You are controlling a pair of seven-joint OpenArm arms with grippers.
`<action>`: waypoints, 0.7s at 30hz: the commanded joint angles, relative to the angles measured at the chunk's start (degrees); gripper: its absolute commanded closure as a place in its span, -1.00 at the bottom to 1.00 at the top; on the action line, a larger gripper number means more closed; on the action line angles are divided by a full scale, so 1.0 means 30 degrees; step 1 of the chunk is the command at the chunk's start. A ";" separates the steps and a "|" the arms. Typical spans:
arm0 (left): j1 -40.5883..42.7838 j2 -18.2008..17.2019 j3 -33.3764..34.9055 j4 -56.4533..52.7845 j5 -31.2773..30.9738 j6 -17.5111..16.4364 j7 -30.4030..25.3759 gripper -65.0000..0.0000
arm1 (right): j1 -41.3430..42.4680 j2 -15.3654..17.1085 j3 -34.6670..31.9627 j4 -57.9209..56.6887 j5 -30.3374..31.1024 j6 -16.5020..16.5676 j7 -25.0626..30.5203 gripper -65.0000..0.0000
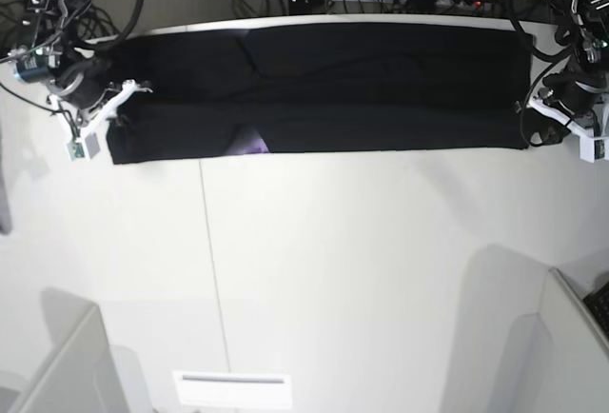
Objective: Fold the T-shirt properly
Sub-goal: 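Lay the hem down along the collar edge and open both grippers, then reposition both grippers over the folded strip's ends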
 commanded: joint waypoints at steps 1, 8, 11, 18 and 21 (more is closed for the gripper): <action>0.0278 -0.0294 -0.0092 0.0332 -0.0144 -0.0011 -0.0308 1.00 | -0.0062 0.0249 0.0118 0.0395 0.0089 0.0077 0.0292 1.00; 0.1069 -0.0235 -0.0062 0.0332 -0.0144 -0.0011 -0.0338 1.00 | -0.0765 0.0249 0.0118 0.0248 -0.0029 0.0077 0.0322 1.00; 0.1743 -0.0235 -0.0062 0.0332 -0.0144 -0.0011 -0.0338 1.00 | -0.0970 0.0220 0.0089 -0.0045 -0.0029 0.0077 0.0439 1.00; 0.2007 -0.0235 -0.0033 0.0303 -0.0202 -0.0011 -0.0308 1.00 | -0.0941 0.0220 0.0089 -0.0367 -0.0029 0.0077 0.0380 1.00; 0.2300 -0.0206 -0.0033 0.0303 -0.0290 -0.0011 -0.0279 1.00 | -0.0941 0.0220 0.0089 -0.0367 -0.0029 0.0077 0.0351 1.00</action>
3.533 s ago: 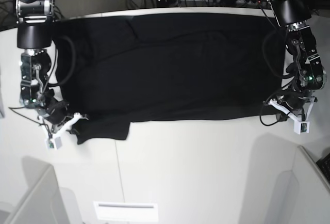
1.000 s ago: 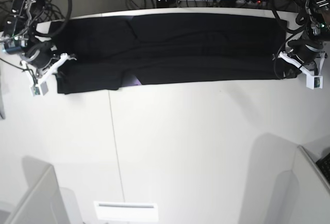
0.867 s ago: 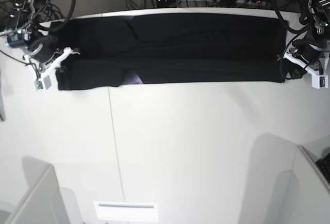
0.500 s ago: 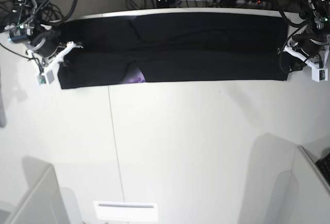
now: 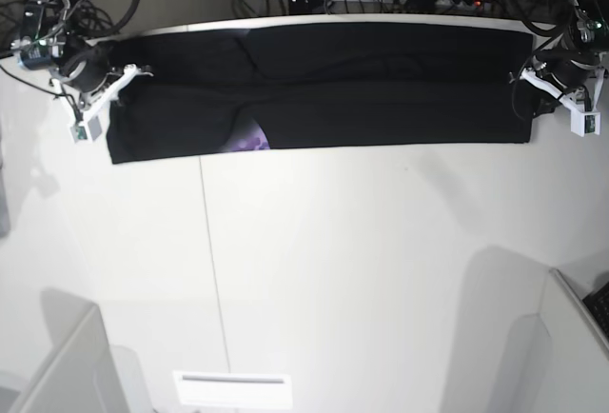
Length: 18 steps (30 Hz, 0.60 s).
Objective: Fold the T-shirt properly
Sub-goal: 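Reposition both grippers over the folded strip's ends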
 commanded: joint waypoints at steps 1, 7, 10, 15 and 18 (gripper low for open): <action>0.0232 -0.0264 -0.0150 0.0310 -0.0174 0.0033 -0.0279 1.00 | 0.0101 0.0220 0.0089 0.0310 0.0175 0.0077 0.0205 1.00; 0.0612 -0.0235 -0.0296 0.0252 -0.0174 0.0033 -0.0279 0.90 | 0.0043 0.0220 0.0118 0.0310 0.0175 0.0077 0.0205 1.00; 0.0700 -0.0235 -0.0325 0.0310 -0.0174 0.0033 -0.0279 0.38 | -0.0192 0.0220 0.0118 0.0310 0.0175 0.0077 0.0234 0.65; 0.0847 -0.0235 -0.0384 0.0310 -0.0174 0.0033 -0.0338 -0.39 | -0.0514 0.0191 0.1407 0.0398 0.0263 0.0077 0.0293 0.15; 0.0876 -0.0176 -0.0794 0.0339 -0.0262 0.0033 -0.0338 -0.49 | -0.0631 -0.0278 0.2521 0.0662 0.0263 0.0106 0.0293 0.15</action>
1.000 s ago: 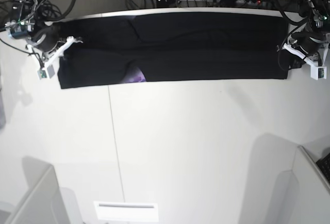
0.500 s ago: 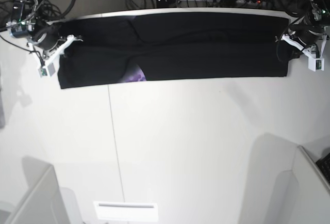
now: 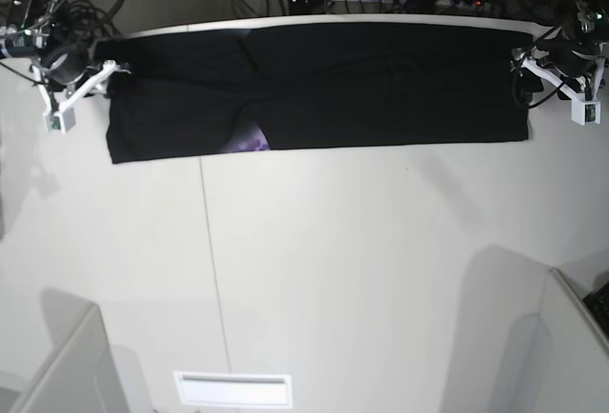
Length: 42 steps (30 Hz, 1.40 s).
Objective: Fold the T-shirt properly
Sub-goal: 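Reposition both grippers over the folded strip's ends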
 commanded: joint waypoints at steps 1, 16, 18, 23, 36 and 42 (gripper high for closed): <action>0.0038 -0.0051 -0.0577 0.0339 -0.0526 0.0069 -0.0345 -0.44 | 0.0039 0.0137 0.0249 0.0707 0.0373 0.0106 0.0337 0.15; -0.1632 0.2352 0.0360 -0.0569 0.2492 0.0069 -0.0403 1.00 | 0.1885 -0.1035 -0.0572 -0.2311 0.0226 0.4004 0.0366 1.00; -0.1954 0.2586 0.0624 -0.1096 0.3284 0.0069 -0.0403 1.00 | 0.2325 -0.0947 -0.0572 -0.3601 0.0226 0.4004 0.0395 1.00; -0.2834 0.2528 0.0683 -0.3411 0.3694 0.0069 -0.0403 1.00 | 0.3204 -0.0537 -0.0572 -0.6062 0.0226 0.4033 0.1069 1.00; -0.6643 0.2499 0.0683 -0.7543 0.3694 0.0069 -0.0374 1.00 | 0.6456 0.0078 -0.0572 -0.9989 0.0197 0.3974 0.1743 1.00; -0.7903 0.2176 0.0683 -0.7543 0.3577 0.0069 -0.0286 1.00 | 0.7453 0.0078 -0.0572 -1.0018 0.0226 0.3974 0.1626 1.00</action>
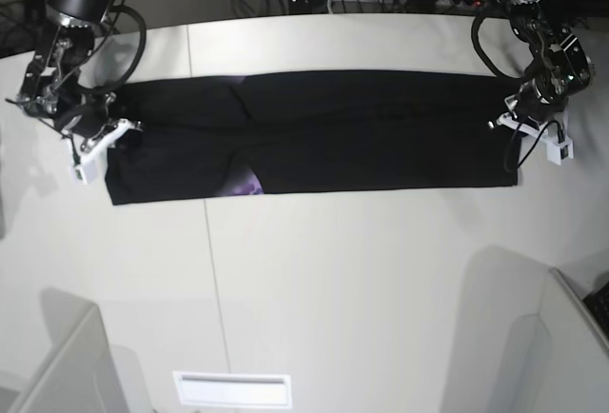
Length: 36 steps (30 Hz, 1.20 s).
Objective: Fold the T-shirt properly
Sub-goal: 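Reposition both grippers over the folded strip's ends, then grasp the strip's end with the left gripper and lift it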
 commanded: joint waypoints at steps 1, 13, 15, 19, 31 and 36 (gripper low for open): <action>-0.0086 -0.0418 -0.0097 0.0779 0.0072 0.0120 -0.0075 1.00 | 0.0131 0.0231 0.0084 0.0752 -0.0058 -0.0091 0.0008 1.00; 0.1497 -0.0359 -0.3819 0.7988 -0.5378 -0.1257 0.3236 1.00 | -0.1129 -0.1058 0.0114 0.8195 0.0118 0.0085 -0.0959 1.00; 0.2054 -0.0447 -0.4932 0.7900 -0.7107 -0.1433 0.3236 1.00 | -0.1159 -0.1176 0.0114 0.8928 0.0118 0.0085 -0.1369 1.00; 0.2962 -0.0447 -0.6192 0.7871 -0.7400 -0.1492 0.3236 0.96 | -0.1159 -0.1264 0.0084 0.9485 0.0118 0.0085 -0.2102 1.00; 0.2259 -0.0652 -0.6603 0.3651 -0.6609 -0.3924 0.3178 -0.82 | -0.1657 -0.1293 -0.2026 0.9514 0.0118 0.0085 -0.1984 1.00; 0.1321 -0.0799 -0.4581 0.2625 -0.3063 -0.5096 0.3119 -0.82 | -0.1803 -0.1293 -0.2026 0.9543 0.0118 0.0085 -0.1984 1.00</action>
